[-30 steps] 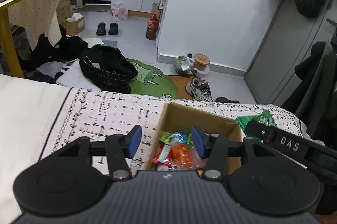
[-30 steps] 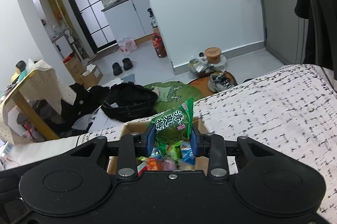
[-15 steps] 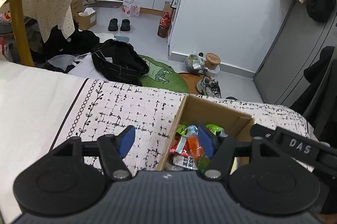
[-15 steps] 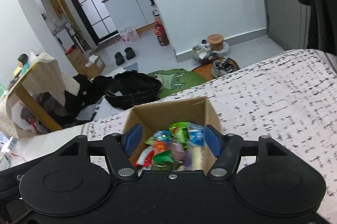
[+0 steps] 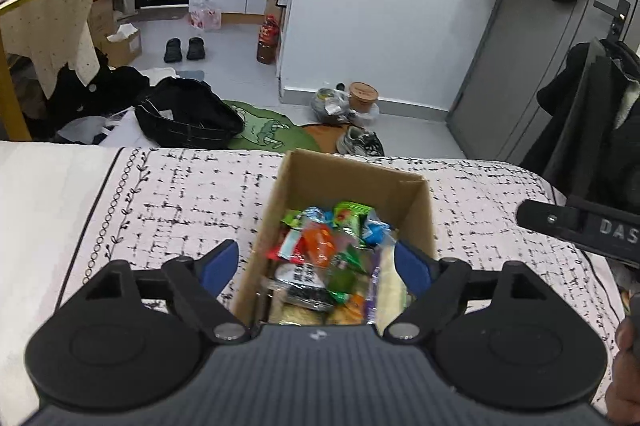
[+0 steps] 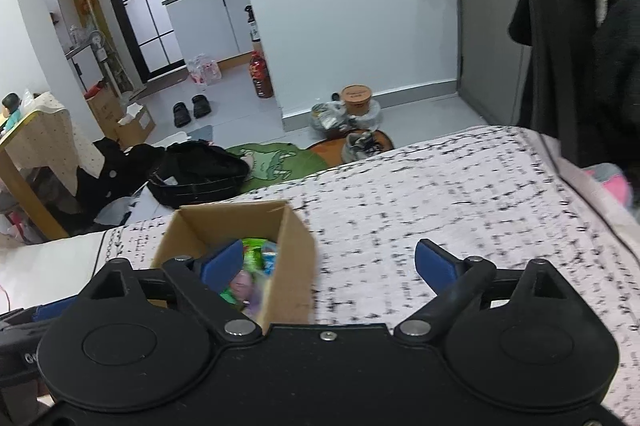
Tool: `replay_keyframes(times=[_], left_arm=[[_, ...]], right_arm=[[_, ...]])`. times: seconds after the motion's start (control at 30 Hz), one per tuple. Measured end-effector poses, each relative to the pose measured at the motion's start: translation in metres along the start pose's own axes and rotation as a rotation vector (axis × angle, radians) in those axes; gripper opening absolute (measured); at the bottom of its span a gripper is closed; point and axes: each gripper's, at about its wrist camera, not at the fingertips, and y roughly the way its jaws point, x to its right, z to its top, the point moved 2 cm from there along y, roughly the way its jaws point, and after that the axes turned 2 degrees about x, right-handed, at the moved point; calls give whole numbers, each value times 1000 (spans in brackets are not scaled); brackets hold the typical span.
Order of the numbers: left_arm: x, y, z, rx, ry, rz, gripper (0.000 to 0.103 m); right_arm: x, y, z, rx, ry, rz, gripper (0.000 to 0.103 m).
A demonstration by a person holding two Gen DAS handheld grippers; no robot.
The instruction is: Organize snacks
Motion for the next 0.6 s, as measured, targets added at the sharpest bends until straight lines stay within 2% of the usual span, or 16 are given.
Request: replay_keyframes(times=[0.2, 0.37, 0.6], left_arm=[[14, -10, 5, -1, 31, -24, 90], [23, -20, 10, -7, 63, -31, 90], [38, -42, 13, -9, 117, -41, 91]], right_arm=[[25, -22, 3, -4, 9, -15, 103], [46, -43, 6, -19, 33, 10, 103], [75, -75, 9, 1, 72, -1, 103]])
